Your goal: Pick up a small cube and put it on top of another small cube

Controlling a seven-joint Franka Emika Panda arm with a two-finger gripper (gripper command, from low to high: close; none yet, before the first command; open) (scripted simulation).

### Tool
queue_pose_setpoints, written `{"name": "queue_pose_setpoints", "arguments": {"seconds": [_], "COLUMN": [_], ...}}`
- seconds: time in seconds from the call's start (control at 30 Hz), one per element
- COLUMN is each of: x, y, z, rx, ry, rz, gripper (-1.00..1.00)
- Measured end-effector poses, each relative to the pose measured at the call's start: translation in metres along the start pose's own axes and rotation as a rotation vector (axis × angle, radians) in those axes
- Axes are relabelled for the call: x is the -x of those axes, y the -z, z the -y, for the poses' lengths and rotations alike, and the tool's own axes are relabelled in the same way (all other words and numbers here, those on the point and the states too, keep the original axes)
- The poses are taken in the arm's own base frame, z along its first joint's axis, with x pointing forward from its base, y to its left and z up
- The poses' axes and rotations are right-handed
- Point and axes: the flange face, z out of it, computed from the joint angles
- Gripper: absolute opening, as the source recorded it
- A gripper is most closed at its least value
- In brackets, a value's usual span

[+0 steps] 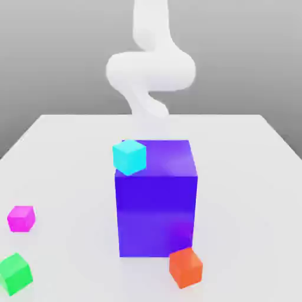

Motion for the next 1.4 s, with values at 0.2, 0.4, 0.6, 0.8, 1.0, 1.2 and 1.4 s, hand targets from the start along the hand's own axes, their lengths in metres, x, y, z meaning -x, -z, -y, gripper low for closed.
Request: {"name": "queue_pose_setpoints", "arguments": {"seconds": [0.2, 0.4, 0.6, 0.8, 1.0, 1.2, 1.4], "x": [-0.045, -0.064, -0.051, 0.004, 0.034, 0.035, 0.012], "y": [-0.124, -0.216, -0.271, -0.305, -0.349, -0.352, -0.312], "z": [-0.087, -0.213, -0.363, -0.481, -0.519, -0.520, -0.493], "rx": [0.222, 0.424, 0.617, 0.775, 0.789, 0.788, 0.788], "ry": [-0.333, -0.675, -1.048, -1.359, -1.383, -1.383, -1.383], "rz": [0.009, 0.006, -0.013, -0.018, -0.020, -0.021, -0.021], "gripper": [0.00, 0.00, 0.00, 0.00, -1.00, -1.00, -1.00]}}
